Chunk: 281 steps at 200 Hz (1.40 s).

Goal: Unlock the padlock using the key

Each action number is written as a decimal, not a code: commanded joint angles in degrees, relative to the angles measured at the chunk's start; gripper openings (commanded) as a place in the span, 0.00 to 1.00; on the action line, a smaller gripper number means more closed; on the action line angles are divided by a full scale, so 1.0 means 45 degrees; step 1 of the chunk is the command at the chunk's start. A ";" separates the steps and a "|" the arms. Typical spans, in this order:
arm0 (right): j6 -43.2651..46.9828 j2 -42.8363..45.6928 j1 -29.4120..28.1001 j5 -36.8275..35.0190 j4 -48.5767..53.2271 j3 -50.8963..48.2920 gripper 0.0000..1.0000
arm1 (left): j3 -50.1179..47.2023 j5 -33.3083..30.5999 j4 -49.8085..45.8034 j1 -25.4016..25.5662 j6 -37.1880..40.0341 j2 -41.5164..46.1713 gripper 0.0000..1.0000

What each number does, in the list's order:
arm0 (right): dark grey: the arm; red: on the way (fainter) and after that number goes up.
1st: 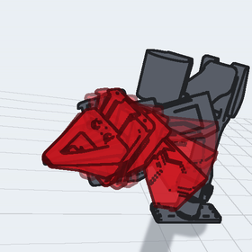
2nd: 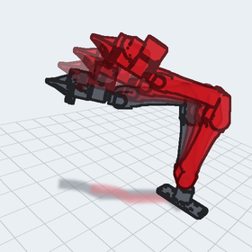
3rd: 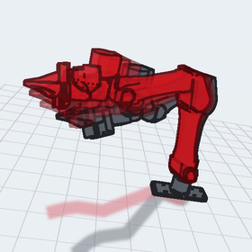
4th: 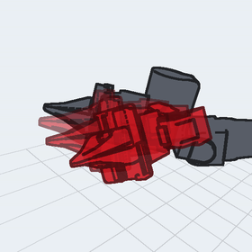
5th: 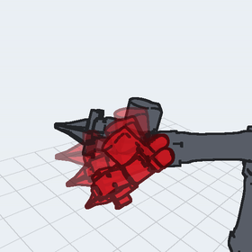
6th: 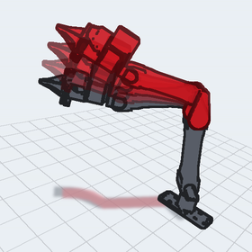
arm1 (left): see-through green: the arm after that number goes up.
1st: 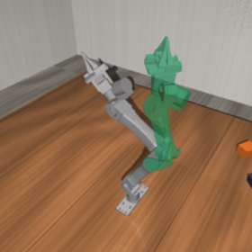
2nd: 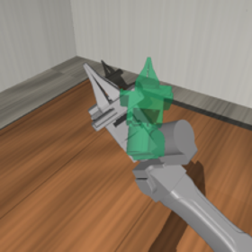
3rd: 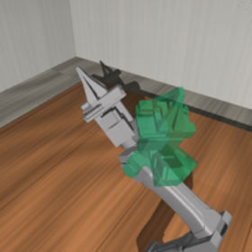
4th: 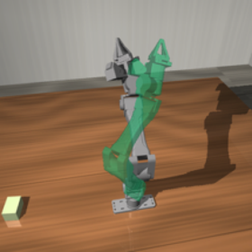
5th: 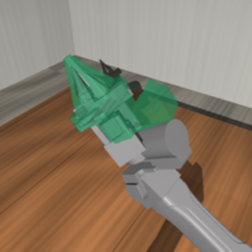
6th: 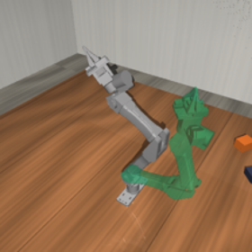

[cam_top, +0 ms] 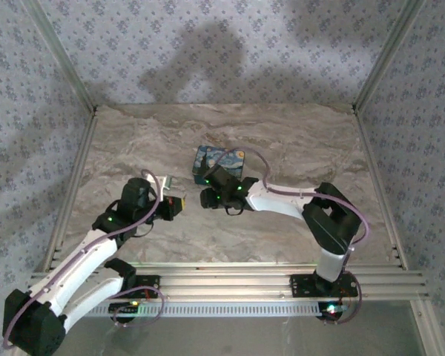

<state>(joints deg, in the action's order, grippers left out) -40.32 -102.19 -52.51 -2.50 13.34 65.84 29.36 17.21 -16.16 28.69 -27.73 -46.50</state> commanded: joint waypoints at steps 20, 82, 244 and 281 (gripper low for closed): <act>-0.0706 -0.0063 0.0835 -0.0570 -0.0003 -0.0653 0.45 | -0.0134 -0.1186 -0.0659 0.0743 -0.0779 0.0143 0.00; -0.0281 0.1400 0.2285 -0.0493 -0.0342 -0.2280 0.45 | -0.0686 -0.1623 -0.0043 0.1349 -0.1344 -0.0169 0.00; -0.0062 0.1391 0.2296 -0.0605 0.0694 -0.0165 0.44 | 0.2620 0.0576 0.0357 -0.1286 0.0763 -0.5451 0.00; -0.0295 0.0519 0.0892 -0.2781 -0.0051 0.0146 0.45 | 0.3393 0.1347 0.0390 -0.2312 0.1208 -0.6995 0.00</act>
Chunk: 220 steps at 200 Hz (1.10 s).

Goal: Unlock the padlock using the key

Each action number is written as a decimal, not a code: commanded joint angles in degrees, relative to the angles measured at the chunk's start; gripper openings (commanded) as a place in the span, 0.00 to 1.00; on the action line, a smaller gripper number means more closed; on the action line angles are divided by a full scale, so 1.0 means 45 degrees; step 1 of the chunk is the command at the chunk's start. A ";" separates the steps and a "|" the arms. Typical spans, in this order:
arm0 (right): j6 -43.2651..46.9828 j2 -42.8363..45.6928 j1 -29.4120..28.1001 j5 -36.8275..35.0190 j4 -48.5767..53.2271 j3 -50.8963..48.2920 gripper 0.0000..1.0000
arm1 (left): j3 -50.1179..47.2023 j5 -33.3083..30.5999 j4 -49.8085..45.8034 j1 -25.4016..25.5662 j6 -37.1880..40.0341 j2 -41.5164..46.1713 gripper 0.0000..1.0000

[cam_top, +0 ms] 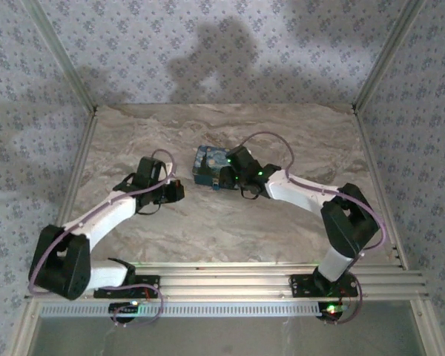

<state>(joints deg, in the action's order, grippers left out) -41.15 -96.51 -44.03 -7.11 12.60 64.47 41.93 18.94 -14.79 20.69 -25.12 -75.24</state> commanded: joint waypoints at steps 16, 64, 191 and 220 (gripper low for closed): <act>-0.0396 -0.1443 -0.1661 -0.2810 0.0530 0.1278 0.50 | 0.0642 0.1177 0.0160 -0.0792 0.0669 -0.0821 0.00; -0.1861 -0.3009 -0.2012 -0.3957 0.1057 0.2081 0.57 | 0.0428 0.1455 0.0096 -0.0944 0.0835 -0.0901 0.00; -0.2298 -0.4415 -0.1817 -0.4881 0.0645 0.2985 0.52 | 0.0437 0.1937 0.0033 -0.0964 0.1228 -0.1049 0.00; -0.2302 -0.4703 -0.1763 -0.4875 0.0795 0.3212 0.52 | 0.0438 0.2094 0.0146 -0.0964 0.1219 -0.1112 0.00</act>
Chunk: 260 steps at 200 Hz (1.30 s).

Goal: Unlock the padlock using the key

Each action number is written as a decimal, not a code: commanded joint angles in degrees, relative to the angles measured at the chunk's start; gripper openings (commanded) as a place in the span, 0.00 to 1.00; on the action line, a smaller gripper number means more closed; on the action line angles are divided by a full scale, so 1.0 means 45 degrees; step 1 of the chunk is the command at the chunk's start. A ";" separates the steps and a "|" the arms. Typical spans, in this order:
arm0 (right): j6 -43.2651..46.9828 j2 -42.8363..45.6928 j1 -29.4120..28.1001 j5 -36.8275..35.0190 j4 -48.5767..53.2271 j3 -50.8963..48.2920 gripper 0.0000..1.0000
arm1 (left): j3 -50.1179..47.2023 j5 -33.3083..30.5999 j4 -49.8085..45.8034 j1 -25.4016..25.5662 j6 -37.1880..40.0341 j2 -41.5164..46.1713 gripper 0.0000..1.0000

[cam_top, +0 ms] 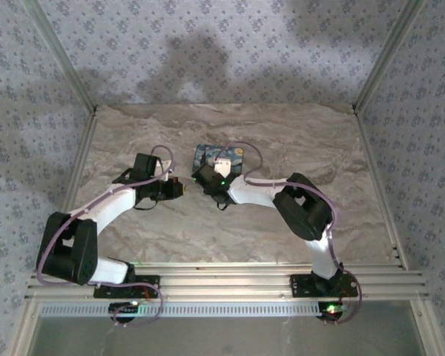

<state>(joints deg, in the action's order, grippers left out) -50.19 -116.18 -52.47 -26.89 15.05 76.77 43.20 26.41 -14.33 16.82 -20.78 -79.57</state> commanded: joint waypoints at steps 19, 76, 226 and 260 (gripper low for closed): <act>-0.0255 -0.0461 0.0175 -0.0481 0.0226 0.0593 0.52 | 0.0165 0.0478 0.0059 -0.0105 0.0279 -0.0172 0.00; -0.0045 -0.0703 0.0365 -0.0414 0.0190 0.0827 0.43 | 0.0222 0.0631 0.0078 -0.0105 0.0320 -0.0189 0.00; 0.0787 -0.0990 0.0727 0.0200 0.0324 0.1323 0.22 | 0.0203 0.0790 0.0059 -0.0105 0.0505 -0.0074 0.00; 0.1047 -0.0310 0.0881 0.0860 0.0412 0.0941 0.10 | 0.0015 0.1340 0.0523 -0.0075 0.0639 0.0026 0.00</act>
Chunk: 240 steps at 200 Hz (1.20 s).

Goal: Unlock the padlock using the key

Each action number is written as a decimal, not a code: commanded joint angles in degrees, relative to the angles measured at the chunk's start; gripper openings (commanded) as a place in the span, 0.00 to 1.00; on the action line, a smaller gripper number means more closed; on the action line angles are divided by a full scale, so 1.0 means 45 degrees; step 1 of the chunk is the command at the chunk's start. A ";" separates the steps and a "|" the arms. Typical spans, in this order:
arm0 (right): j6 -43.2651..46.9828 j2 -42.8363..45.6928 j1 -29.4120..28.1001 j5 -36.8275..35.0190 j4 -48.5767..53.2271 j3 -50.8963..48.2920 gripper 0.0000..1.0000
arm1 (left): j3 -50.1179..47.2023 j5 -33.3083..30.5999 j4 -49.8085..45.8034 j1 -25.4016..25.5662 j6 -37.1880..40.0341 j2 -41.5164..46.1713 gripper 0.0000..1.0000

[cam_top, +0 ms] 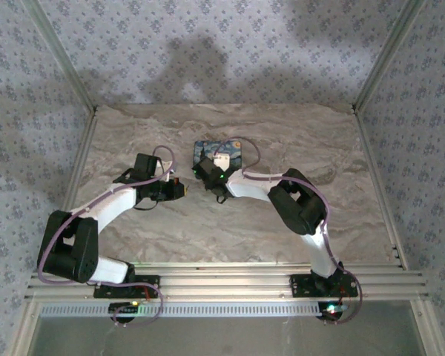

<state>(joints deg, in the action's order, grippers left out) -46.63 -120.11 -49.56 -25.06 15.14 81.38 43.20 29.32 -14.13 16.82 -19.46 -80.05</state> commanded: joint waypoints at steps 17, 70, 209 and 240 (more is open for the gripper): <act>0.0284 0.1175 0.0338 0.0788 0.0345 -0.0610 0.07 | -0.0105 0.0828 0.0760 0.0058 0.0389 0.0300 0.00; 0.0031 0.3313 0.0604 0.1170 0.0333 -0.2697 0.02 | -0.0015 0.0615 0.1468 0.1101 0.0408 0.0244 0.00; 0.0411 0.4881 0.1861 0.7713 0.1141 -0.2310 0.00 | -0.1773 0.0273 0.3249 0.2762 0.1846 0.2208 0.00; 0.0195 0.5308 0.2395 0.9059 0.1247 -0.2377 0.00 | -0.2424 -0.0114 0.3882 0.3120 0.1781 0.2690 0.00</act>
<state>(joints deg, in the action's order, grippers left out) -45.60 -99.48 -40.27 7.66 20.69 69.04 33.76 29.87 -1.10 29.76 -12.64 -69.52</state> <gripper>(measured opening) 0.183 0.048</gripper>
